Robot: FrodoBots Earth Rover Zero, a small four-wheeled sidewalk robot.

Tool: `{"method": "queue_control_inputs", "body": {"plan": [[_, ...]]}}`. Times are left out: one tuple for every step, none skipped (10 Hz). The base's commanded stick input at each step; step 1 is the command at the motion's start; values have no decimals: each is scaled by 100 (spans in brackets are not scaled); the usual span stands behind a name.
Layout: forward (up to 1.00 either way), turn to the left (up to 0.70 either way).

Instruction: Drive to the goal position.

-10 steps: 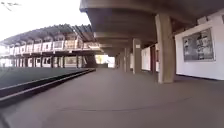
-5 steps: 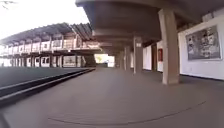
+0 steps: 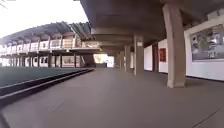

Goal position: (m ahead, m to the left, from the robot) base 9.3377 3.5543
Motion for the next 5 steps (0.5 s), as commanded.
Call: {"method": "queue_control_inputs", "body": {"plan": [[70,0],[70,0],[70,0],[70,0],[70,0]]}}
